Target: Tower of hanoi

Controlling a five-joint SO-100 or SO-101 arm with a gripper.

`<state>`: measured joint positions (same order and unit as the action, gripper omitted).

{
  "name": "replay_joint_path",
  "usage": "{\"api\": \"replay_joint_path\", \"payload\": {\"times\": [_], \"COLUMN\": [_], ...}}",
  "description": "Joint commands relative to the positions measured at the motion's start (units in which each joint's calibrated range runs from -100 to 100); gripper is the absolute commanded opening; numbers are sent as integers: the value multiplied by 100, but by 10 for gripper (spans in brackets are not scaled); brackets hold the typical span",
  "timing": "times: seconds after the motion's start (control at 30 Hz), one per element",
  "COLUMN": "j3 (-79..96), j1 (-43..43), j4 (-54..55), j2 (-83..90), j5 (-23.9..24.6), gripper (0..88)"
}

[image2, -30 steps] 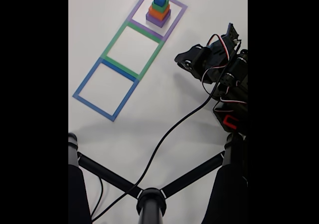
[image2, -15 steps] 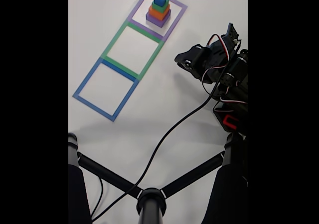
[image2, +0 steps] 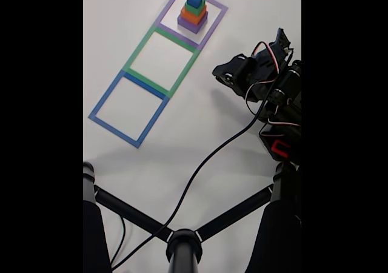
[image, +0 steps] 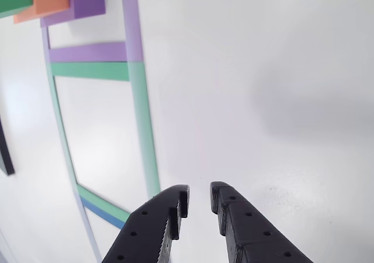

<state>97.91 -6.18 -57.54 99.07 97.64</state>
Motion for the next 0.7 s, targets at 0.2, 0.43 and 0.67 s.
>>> {"api": "replay_joint_path", "payload": {"times": [0.2, 0.43, 0.67], "j3": [27, 27, -27], "j1": [65, 73, -34], "j4": [36, 36, 198], "j2": [93, 93, 29], "j5": [-3, -58, -922], "gripper": [1, 0, 0]}}
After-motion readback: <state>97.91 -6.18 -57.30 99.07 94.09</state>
